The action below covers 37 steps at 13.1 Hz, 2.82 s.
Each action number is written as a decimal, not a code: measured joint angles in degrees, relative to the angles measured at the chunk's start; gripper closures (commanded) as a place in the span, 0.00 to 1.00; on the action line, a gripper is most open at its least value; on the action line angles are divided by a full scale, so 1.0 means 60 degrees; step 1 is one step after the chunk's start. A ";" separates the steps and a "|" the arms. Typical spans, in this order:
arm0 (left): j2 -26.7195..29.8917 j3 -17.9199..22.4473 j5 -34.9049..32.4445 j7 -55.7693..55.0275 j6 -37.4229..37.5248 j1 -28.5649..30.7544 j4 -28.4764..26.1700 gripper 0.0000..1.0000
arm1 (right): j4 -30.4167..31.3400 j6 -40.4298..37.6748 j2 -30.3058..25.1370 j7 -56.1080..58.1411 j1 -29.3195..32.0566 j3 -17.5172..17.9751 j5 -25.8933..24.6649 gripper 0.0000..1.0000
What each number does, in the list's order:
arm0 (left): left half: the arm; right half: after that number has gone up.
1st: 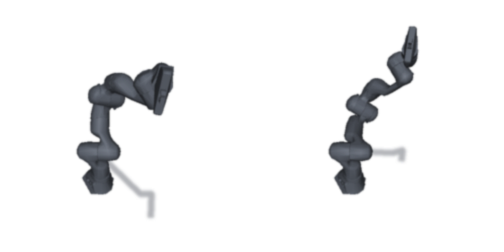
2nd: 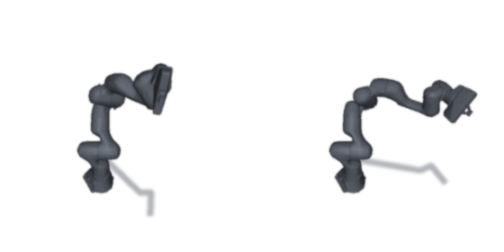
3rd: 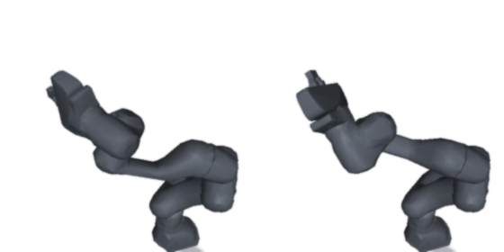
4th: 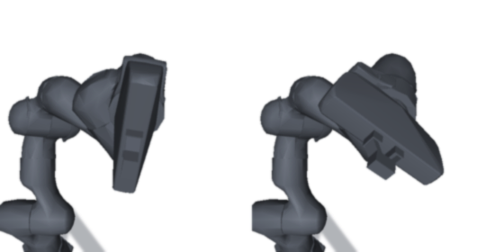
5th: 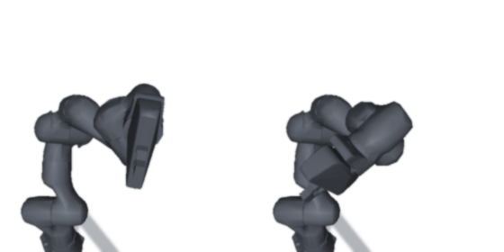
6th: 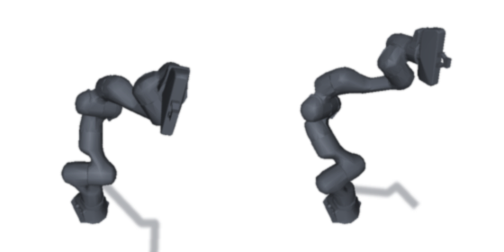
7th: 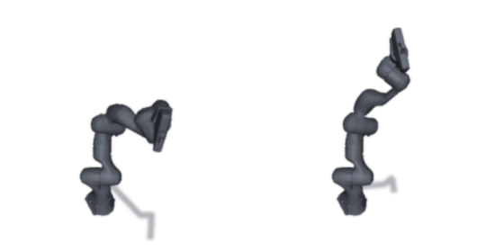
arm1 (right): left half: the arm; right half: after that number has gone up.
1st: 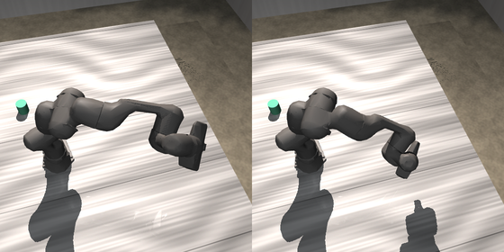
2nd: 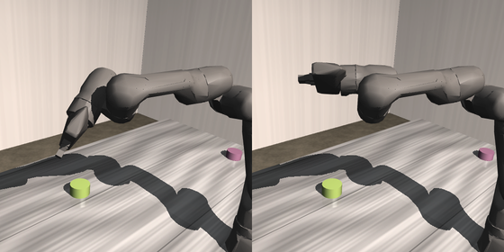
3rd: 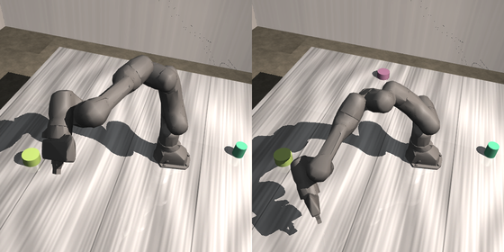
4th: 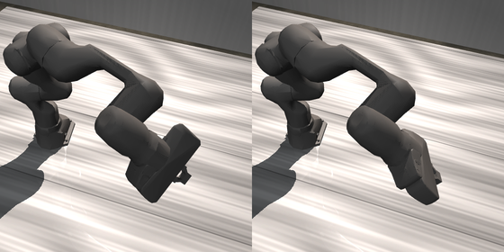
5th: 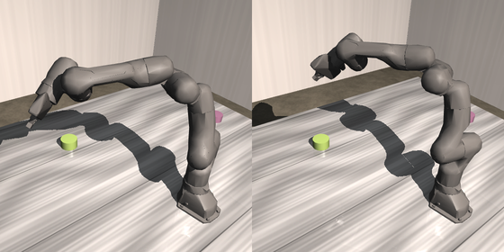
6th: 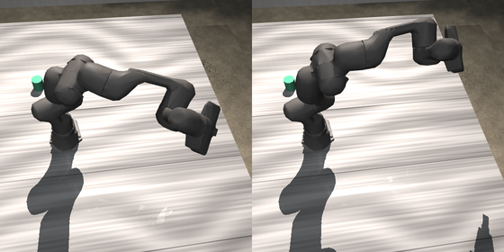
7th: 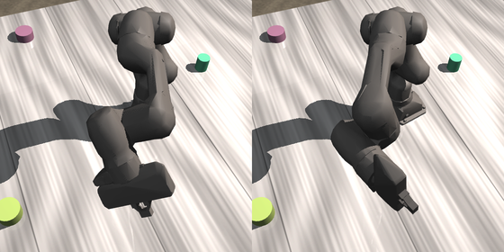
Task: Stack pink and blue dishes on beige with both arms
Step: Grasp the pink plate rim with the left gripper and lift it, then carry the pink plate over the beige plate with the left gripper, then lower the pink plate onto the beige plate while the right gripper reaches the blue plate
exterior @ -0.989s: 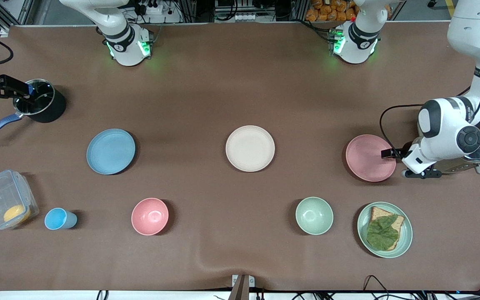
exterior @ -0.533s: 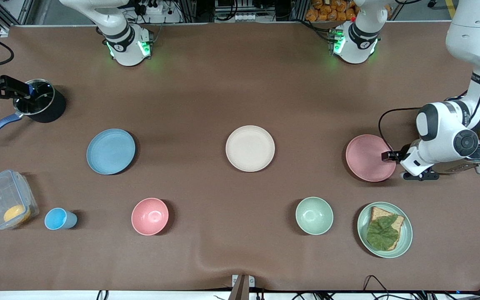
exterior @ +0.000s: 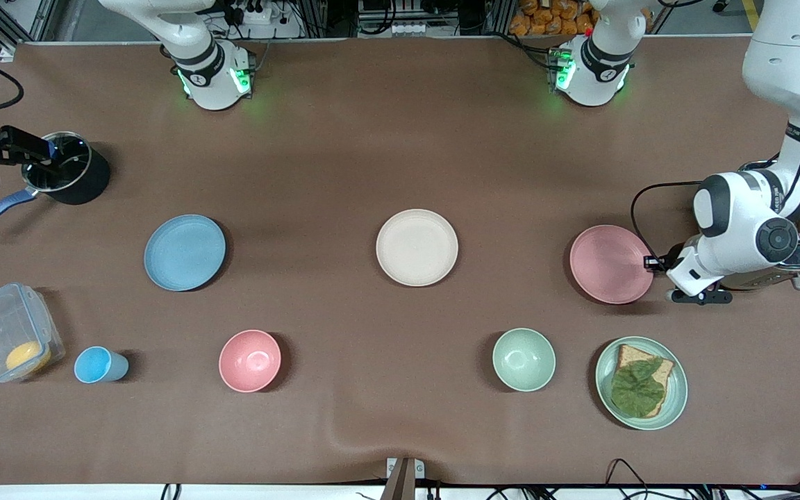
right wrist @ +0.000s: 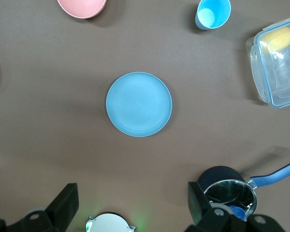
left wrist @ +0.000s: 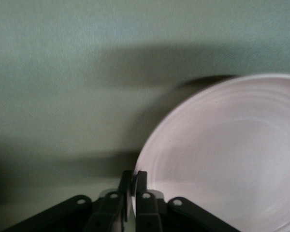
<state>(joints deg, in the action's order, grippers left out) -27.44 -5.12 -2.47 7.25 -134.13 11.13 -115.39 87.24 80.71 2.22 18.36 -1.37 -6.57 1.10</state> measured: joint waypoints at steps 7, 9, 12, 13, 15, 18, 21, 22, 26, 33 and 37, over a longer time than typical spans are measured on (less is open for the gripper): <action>0.0075 -0.0304 0.0000 0.0059 0.0630 -0.0053 0.0379 1.00 | 0.0008 0.0000 0.0000 0.0000 0.0000 -0.0003 0.0000 0.00; 0.0181 -0.0636 0.0007 0.0049 0.1501 -0.0051 0.0867 1.00 | 0.0013 0.0000 0.0000 0.0001 0.0000 -0.0007 0.0000 0.00; 0.0424 -0.1147 0.0138 0.0015 0.3072 -0.0057 0.1879 1.00 | 0.0017 0.0000 0.0000 0.0002 0.0000 -0.0026 0.0000 0.00; 0.0478 -0.1344 0.0320 0.0003 0.3558 -0.0053 0.2243 1.00 | 0.0019 0.0000 0.0000 0.0003 0.0000 -0.0034 0.0000 0.00; 0.0552 -0.1875 0.0657 -0.0020 0.4225 -0.0061 0.2943 1.00 | 0.0024 0.0000 0.0000 0.0003 0.0016 -0.0067 0.0000 0.00; 0.0539 -0.2750 0.0879 -0.0272 0.4544 -0.0303 0.3397 1.00 | 0.0059 0.0000 0.0022 0.0008 0.0125 -0.0152 -0.0001 0.00; 0.0207 -0.3109 0.1232 -0.0817 0.4462 -0.1184 0.3398 1.00 | 0.0071 0.0000 0.0101 0.0009 0.0176 -0.0177 -0.0001 0.00; 0.0047 -0.3122 0.1275 -0.0936 0.4191 -0.1567 0.3398 1.00 | 0.0072 0.0000 0.0126 0.0007 0.0176 -0.0177 -0.0001 0.00; -0.0579 -0.3113 0.1312 -0.1987 0.3029 -0.2900 0.3396 1.00 | 0.0153 0.0003 0.0434 0.0005 0.0386 -0.0186 -0.0007 0.00; -0.1718 -0.3086 0.0131 -0.3511 0.1770 -0.4025 0.3374 1.00 | 0.0411 0.0684 0.2435 0.0482 0.1866 -0.0208 0.0601 0.00; -0.1903 -0.3081 0.0000 -0.3690 0.1501 -0.4194 0.3376 1.00 | 0.0929 0.2217 0.3606 0.1241 0.1980 -0.0171 0.1529 0.00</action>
<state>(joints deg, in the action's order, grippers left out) -38.86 -23.60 -2.47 -14.89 -125.12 -14.03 -95.13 92.81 94.01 23.85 25.81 10.51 -7.60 10.27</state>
